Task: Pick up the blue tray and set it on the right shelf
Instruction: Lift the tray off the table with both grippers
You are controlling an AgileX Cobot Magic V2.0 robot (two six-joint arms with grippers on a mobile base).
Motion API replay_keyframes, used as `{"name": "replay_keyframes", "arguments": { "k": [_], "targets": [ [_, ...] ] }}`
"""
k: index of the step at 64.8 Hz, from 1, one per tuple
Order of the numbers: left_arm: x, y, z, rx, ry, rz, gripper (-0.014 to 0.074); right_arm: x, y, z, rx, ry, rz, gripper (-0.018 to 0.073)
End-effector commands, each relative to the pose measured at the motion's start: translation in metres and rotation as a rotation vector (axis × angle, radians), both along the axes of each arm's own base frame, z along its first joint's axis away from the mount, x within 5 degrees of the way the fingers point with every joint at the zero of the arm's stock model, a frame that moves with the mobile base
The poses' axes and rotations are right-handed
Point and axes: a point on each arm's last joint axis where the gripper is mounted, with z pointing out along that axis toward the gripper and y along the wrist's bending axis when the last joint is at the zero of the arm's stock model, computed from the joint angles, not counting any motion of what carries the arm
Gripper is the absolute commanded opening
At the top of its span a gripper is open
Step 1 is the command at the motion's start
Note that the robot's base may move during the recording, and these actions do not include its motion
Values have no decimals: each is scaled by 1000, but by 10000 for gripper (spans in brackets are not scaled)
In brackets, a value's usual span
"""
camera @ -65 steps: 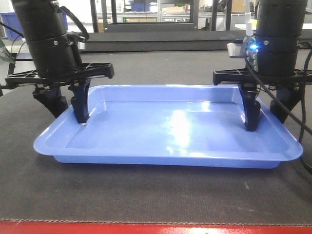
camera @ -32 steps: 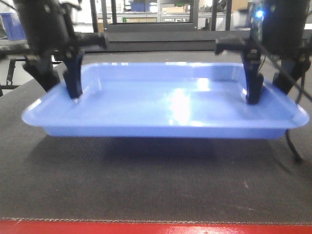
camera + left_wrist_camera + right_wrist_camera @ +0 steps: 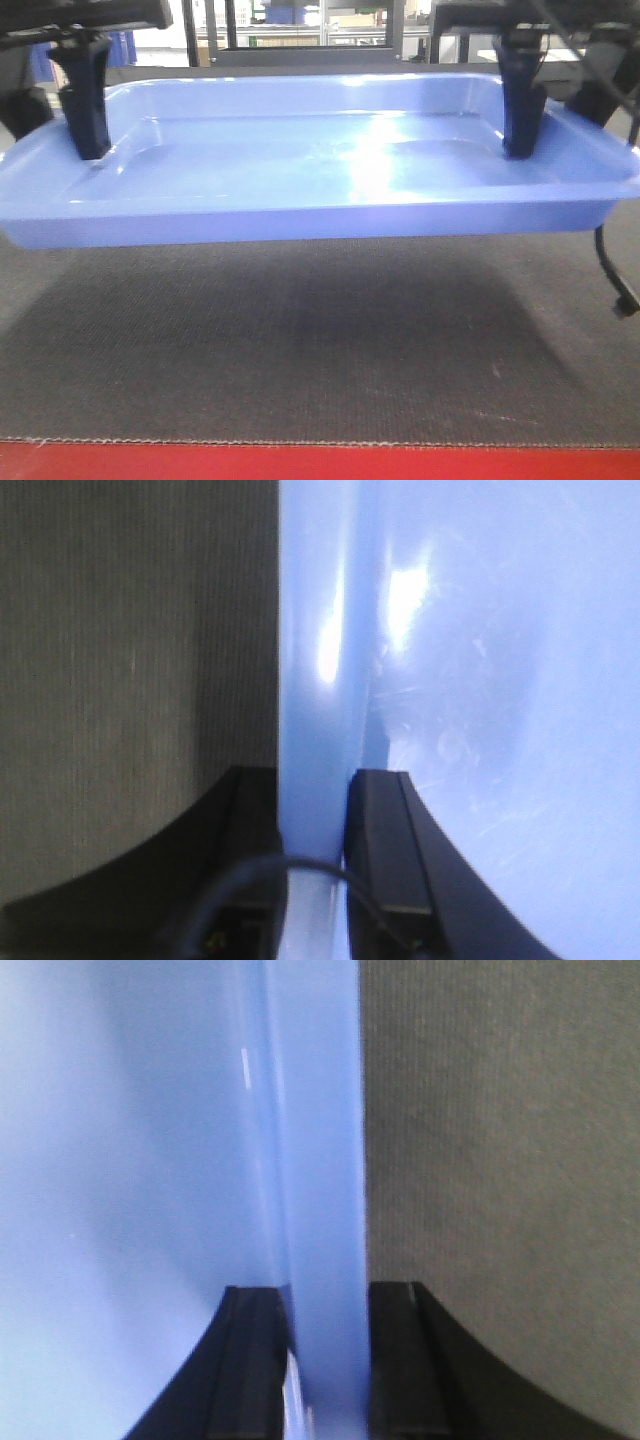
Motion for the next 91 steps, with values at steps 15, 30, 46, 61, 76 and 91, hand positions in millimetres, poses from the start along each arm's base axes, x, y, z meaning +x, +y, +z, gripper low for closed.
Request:
{"name": "replay_keyframes", "arguments": {
  "k": [15,30,46,61,76,91],
  "targets": [
    [-32,0,33,-100,-85,11,20,-27,12,21,39,-76,30,193],
    [-32,2,33,-84,-96,9,20,-28,14,17,39,-73,23,141],
    [-31,1,33,-87,-101,9,20,-27,14,17,44,-84,23,98],
    [-31,2,33,-85,-97,9,20,-27,14,17,42,-81,23,98],
    [-32,1,33,-92,-89,10,20,-27,14,17,39,-75,23,98],
    [-32,1,33,-94,-88,10,20,-27,14,17,39,-75,23,98]
  ]
}}
